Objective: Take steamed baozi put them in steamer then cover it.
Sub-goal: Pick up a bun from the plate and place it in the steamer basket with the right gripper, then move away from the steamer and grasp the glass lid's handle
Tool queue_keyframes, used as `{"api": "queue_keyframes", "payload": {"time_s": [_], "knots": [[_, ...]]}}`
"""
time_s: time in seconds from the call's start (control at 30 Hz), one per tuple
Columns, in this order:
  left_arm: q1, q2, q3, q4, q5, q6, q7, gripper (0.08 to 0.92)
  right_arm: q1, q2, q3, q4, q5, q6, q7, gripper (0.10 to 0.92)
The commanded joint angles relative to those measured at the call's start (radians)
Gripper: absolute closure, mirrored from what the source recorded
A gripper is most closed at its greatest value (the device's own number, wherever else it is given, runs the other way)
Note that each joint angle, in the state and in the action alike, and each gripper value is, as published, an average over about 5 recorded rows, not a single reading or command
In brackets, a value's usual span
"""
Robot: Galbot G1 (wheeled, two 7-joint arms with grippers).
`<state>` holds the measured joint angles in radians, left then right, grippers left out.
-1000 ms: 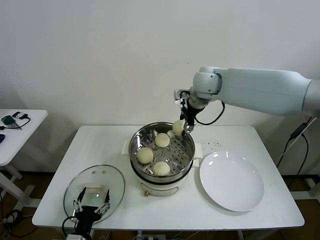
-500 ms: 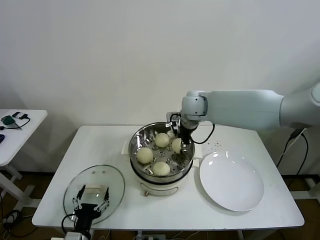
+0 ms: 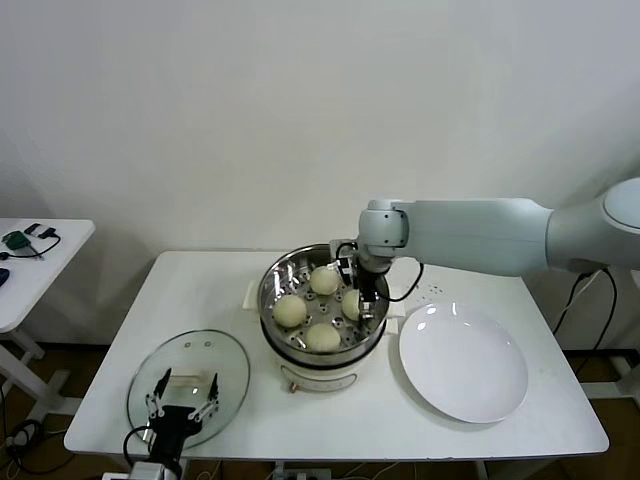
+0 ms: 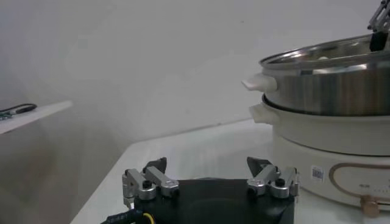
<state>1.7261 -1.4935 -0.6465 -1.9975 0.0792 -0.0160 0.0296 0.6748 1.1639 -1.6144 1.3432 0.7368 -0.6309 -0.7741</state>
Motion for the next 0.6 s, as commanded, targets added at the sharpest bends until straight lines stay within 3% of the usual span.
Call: {"api": "queue_keyframes", "payload": {"time_s": [0.03, 0.23, 0.37, 0.6], "knots": [[0.004, 0.001, -0.002, -0.001, 0.0, -0.001, 0.0, 0.177, 0.034, -0.052, 0.024, 0.019, 0.01, 0.015, -0.034, 0.205], [0.001, 0.005, -0.003, -0.003, 0.0, -0.001, -0.001, 0.177, 0.102, -0.167, 0.086, 0.032, 0.048, 0.112, -0.067, 0.202], [-0.003, 0.005, -0.006, -0.002, 0.001, -0.001, -0.001, 0.177, 0.13, -0.273, 0.122, 0.055, 0.12, 0.235, -0.013, 0.203], [-0.011, 0.003, -0.022, -0.01, 0.038, -0.006, -0.004, 0.177, 0.055, -0.525, 0.132, 0.143, 0.173, 0.553, 0.299, 0.203]]}}
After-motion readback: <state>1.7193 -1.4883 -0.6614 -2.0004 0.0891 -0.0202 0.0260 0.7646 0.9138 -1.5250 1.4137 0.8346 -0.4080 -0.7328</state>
